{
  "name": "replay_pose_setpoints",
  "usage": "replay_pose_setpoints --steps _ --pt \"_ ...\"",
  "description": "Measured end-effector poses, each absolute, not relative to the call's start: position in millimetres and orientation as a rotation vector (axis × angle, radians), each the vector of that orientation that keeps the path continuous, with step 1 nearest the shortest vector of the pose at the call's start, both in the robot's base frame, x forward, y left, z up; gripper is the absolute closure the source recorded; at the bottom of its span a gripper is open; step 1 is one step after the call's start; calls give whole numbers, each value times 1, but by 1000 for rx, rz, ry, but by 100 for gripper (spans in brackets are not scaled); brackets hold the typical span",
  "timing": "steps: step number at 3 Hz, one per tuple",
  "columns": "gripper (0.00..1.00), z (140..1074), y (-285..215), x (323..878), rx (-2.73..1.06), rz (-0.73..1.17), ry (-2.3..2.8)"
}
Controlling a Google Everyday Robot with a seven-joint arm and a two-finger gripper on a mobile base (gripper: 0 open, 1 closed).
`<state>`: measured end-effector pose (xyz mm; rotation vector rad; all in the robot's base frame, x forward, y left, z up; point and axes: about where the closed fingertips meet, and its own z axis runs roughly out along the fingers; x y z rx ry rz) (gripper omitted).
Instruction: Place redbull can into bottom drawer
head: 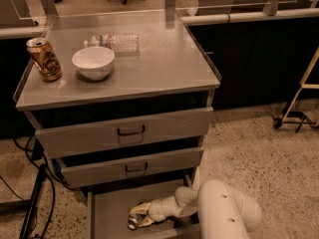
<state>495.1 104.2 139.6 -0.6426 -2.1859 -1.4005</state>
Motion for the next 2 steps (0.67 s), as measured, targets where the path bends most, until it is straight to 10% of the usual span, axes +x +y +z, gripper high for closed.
replay_pose_setpoints --steps 2 --pt "0 140 104 495 -643 -1400 -2186"
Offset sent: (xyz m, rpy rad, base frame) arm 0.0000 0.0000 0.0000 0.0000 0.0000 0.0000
